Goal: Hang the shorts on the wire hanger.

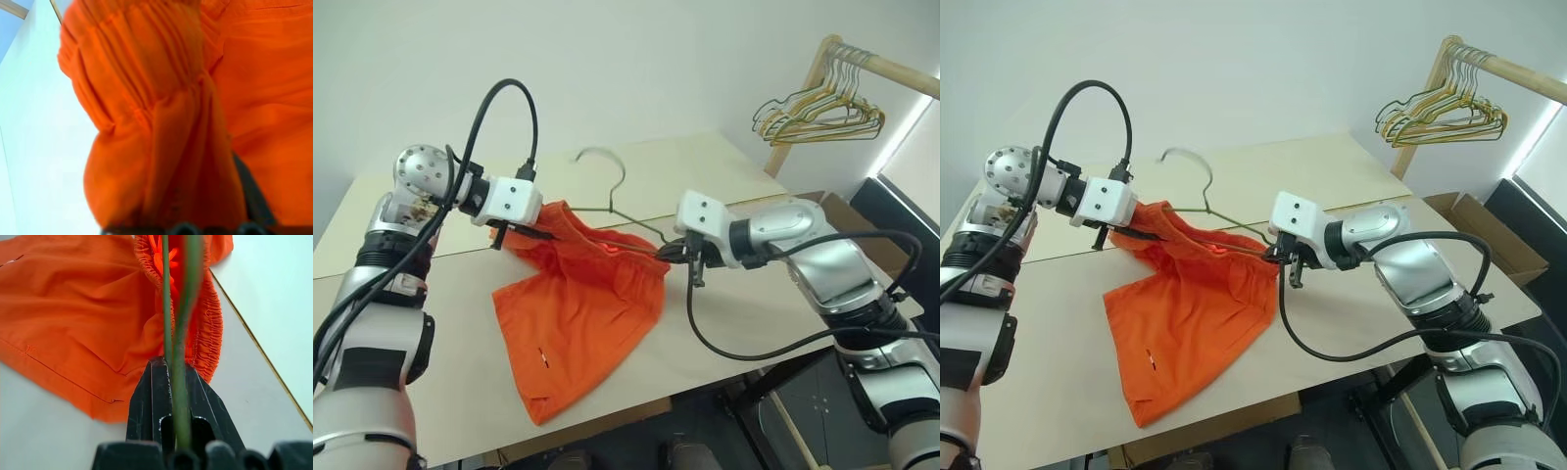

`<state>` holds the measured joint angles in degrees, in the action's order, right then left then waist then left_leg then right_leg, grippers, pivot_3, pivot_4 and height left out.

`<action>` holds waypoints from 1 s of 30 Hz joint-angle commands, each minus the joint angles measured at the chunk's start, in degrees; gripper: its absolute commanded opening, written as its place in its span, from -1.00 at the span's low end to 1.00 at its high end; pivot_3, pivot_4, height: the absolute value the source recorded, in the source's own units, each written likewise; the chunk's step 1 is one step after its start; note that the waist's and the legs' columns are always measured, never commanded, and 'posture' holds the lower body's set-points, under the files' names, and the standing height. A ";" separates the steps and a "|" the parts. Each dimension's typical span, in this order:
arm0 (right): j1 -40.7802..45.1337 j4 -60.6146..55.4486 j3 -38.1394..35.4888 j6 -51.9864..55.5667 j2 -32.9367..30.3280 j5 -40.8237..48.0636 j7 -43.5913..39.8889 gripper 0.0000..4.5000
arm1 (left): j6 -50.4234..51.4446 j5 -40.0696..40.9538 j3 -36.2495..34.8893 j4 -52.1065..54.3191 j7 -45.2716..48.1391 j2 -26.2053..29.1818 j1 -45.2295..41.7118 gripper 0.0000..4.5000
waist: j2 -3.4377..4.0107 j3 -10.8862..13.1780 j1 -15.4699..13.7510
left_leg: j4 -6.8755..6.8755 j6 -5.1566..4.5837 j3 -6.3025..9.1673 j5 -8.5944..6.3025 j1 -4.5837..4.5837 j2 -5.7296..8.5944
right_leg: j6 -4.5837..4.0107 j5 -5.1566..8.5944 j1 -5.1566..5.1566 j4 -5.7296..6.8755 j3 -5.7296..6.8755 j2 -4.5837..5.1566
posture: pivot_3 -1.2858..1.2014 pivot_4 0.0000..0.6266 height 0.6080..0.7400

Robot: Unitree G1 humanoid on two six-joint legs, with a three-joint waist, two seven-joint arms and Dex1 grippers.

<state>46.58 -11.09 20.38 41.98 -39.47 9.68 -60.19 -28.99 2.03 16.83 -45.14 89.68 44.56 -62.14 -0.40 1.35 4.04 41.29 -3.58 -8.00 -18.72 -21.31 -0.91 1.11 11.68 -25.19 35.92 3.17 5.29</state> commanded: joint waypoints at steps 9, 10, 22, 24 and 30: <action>-1.86 -3.90 -5.37 2.62 -5.52 0.05 1.35 -0.01 | 7.35 2.42 -5.01 4.22 -1.62 -0.54 2.84 -1.00 | 0.00 0.00 -0.03 | 0.00 -0.04 0.07 -0.03 -0.03 0.00 | 0.02 0.00 0.01 0.07 -0.01 0.04 | -0.01 -1.00 1.00; -2.52 -4.46 -6.68 3.59 -6.15 0.75 1.71 0.12 | 8.19 2.56 -5.36 4.89 -1.74 -0.45 3.44 -1.00 | 0.00 0.00 -0.06 | 0.00 -0.05 0.09 -0.03 -0.03 0.00 | 0.02 0.00 0.00 0.06 0.00 0.05 | -0.01 -1.00 1.00; -28.06 -14.06 -39.00 11.47 -10.22 10.20 7.63 0.99 | 18.08 4.01 -8.54 12.47 -4.51 -0.03 8.67 -1.00 | -0.11 -0.06 -1.01 | 0.02 -0.07 0.26 -0.05 0.08 0.00 | 0.02 0.01 0.07 -0.05 -0.12 0.05 | 0.00 -1.00 1.00; -34.63 -16.72 -40.42 10.37 -7.58 12.63 7.58 0.99 | 18.82 4.37 -8.93 12.84 -4.44 -0.16 8.64 -1.00 | -0.14 -0.07 -1.34 | -0.01 -0.08 0.26 -0.05 0.10 0.02 | 0.03 0.01 0.10 -0.08 -0.12 -0.01 | 0.00 -1.00 1.00; -33.49 -14.46 -26.52 5.33 7.76 10.96 17.21 0.99 | 19.61 4.34 -9.26 12.83 -4.62 -0.39 8.08 -1.00 | -0.15 -0.06 0.23 | 0.08 -0.07 0.05 -0.04 0.41 0.00 | 0.03 0.01 0.17 0.11 -0.54 -0.06 | 0.00 -1.00 1.00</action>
<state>10.38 -25.88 -8.48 50.07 -32.80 21.52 -45.82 -9.67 4.88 9.57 -33.60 85.57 43.81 -52.51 -0.55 1.29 4.27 41.37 -3.65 -8.00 -18.77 -20.82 -0.93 1.14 11.69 -25.01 36.06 2.56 5.23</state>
